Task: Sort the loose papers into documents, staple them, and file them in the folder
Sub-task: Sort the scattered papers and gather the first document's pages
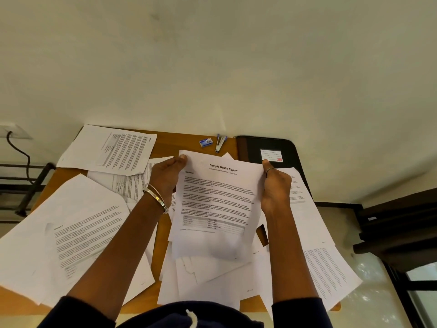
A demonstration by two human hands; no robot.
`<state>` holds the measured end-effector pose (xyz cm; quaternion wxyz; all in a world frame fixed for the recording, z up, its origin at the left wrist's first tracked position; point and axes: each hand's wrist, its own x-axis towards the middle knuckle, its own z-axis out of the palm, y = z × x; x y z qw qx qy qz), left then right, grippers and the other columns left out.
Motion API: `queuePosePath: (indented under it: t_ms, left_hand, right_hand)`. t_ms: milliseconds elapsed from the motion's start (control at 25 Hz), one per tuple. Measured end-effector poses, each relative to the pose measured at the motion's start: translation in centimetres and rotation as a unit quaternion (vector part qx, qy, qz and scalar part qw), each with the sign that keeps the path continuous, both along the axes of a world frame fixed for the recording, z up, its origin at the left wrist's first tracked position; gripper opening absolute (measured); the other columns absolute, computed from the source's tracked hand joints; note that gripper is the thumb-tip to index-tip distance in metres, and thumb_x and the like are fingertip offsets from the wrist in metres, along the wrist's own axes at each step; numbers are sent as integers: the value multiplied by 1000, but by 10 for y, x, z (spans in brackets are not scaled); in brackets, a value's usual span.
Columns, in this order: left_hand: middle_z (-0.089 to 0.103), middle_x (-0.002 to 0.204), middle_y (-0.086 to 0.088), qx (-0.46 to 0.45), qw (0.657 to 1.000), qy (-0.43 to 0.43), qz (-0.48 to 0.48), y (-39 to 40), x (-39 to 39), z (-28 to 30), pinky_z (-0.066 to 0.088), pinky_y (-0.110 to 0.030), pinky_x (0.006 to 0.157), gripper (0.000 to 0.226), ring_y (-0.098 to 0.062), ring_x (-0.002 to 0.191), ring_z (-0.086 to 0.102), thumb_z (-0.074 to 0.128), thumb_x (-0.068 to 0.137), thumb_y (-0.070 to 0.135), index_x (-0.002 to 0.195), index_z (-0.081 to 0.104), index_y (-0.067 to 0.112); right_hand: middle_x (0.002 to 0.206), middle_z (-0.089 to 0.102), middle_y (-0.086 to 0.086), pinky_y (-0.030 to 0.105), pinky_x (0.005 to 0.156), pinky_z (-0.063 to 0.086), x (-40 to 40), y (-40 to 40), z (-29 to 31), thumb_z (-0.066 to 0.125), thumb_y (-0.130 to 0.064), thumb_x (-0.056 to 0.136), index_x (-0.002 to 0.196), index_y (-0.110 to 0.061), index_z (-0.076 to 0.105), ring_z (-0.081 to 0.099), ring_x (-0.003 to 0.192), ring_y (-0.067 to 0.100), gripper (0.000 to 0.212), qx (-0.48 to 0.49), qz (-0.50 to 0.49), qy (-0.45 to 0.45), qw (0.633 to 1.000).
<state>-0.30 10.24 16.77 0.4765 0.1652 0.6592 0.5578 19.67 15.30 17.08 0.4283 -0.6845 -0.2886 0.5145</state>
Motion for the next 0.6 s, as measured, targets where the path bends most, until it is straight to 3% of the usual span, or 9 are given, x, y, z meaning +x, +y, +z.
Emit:
queuePosePath:
  t_ms: [240,400,600]
  left_hand:
    - [65,90,1,19,998,-41,36,4,1,7,44,-49,88,10,-31,100,57,63,85,33,80,61,24]
    - [60,82,0,20,991,-67,110,8,5,11,43,-44,84,16,-26,89,55,63,86,25,73,55,26]
    - [51,70,5,34,993,3,110,11,6,13,40,-31,69,22,-15,71,47,65,84,20,64,54,21]
  right_hand:
    - [75,56,-3,35,77,46,-1,5,5,57,-38,93,71,-22,49,54,78,17,29,29,-7,-28,999]
    - [74,56,-4,34,76,47,-5,8,6,59,-36,92,69,-23,51,54,78,17,28,33,-11,-22,999]
    - [69,53,-6,21,59,40,-13,8,10,61,-28,93,65,-20,51,49,66,11,30,66,-11,-33,997]
